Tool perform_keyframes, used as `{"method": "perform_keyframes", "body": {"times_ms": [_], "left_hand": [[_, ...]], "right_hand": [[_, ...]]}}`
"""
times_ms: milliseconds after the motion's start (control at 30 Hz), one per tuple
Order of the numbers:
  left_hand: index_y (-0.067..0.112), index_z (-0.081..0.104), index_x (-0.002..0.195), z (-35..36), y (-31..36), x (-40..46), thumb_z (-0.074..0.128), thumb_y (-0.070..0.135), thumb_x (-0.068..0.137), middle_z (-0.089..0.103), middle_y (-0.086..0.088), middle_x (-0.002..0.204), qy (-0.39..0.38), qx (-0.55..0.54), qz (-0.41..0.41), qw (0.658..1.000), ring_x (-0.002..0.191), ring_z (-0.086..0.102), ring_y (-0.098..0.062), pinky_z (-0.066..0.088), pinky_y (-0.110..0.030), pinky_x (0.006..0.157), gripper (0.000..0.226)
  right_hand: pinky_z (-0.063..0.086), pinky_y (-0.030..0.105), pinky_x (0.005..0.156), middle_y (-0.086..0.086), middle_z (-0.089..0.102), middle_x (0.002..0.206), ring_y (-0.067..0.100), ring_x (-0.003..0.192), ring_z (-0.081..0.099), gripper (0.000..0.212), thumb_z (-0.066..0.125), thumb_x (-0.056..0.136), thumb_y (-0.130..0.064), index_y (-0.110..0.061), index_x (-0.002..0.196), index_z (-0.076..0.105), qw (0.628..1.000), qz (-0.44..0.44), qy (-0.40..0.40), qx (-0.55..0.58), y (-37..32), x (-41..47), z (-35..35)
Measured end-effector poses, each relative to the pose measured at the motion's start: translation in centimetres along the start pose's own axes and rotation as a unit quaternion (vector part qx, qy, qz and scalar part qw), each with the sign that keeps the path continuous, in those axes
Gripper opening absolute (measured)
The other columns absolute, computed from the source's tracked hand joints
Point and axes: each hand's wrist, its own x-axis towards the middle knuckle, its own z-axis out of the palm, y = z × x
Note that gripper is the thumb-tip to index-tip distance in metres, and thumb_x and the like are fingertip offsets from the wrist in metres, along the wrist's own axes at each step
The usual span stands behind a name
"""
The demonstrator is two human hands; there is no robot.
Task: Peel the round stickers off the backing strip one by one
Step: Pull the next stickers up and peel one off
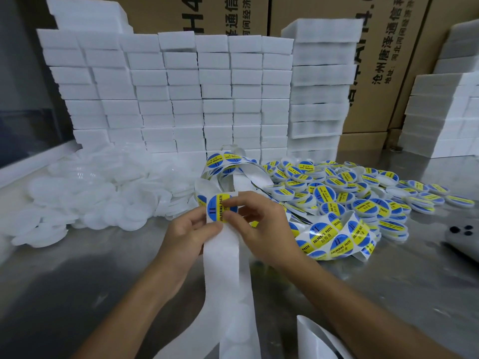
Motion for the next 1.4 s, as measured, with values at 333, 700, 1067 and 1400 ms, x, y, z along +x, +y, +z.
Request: {"method": "perform_keyframes", "body": {"times_ms": [333, 700, 1067, 1400], "left_hand": [[0.015, 0.076, 0.094, -0.2, 0.0, 0.1, 0.062, 0.0, 0.089, 0.076, -0.008, 0.094, 0.056, 0.001, 0.005, 0.998, 0.091, 0.071, -0.024, 0.053, -0.035, 0.081, 0.021], [0.024, 0.069, 0.091, -0.5, -1.8, 1.0, 0.063, -0.004, 0.084, 0.075, 0.003, 0.083, 0.117, 0.113, 0.014, 0.987, 0.075, 0.068, -0.016, 0.054, -0.029, 0.065, 0.03], [0.019, 0.051, 0.132, -6.8, -3.1, 2.1, 0.06, 0.028, 0.087, 0.044, -0.013, 0.137, 0.292, 0.556, 0.024, 0.778, 0.125, 0.04, -0.037, 0.036, -0.052, 0.099, 0.046], [0.049, 0.006, 0.15, -10.8, -3.4, 3.1, 0.04, 0.057, 0.096, 0.003, -0.008, 0.162, 0.182, 0.624, -0.114, 0.751, 0.146, 0.013, -0.031, 0.019, -0.053, 0.11, 0.064]], "right_hand": [[0.039, 0.01, 0.061, -0.006, 0.051, 0.1, 0.007, 0.058, 0.054, 0.022, 0.071, 0.089, -0.025, -0.022, 0.111, 0.075, 0.996, -0.044, -0.007, -0.071, 0.9, 0.0, -0.1], [0.05, 0.02, 0.055, -0.003, 0.074, 0.075, 0.01, 0.058, 0.065, 0.009, 0.078, 0.083, -0.025, -0.018, 0.086, 0.072, 0.927, 0.258, 0.12, 0.242, -0.3, 1.3, -1.4], [0.055, 0.018, 0.061, 0.002, 0.077, 0.09, 0.01, 0.081, 0.073, 0.019, 0.073, 0.083, -0.003, -0.02, 0.091, 0.077, 0.889, 0.29, 0.103, 0.34, -0.2, 1.3, -1.9], [0.051, 0.01, 0.06, -0.014, 0.076, 0.084, -0.004, 0.077, 0.07, 0.02, 0.074, 0.085, -0.01, -0.028, 0.095, 0.073, 0.939, 0.228, 0.118, 0.227, 0.6, 1.4, -2.2]]}}
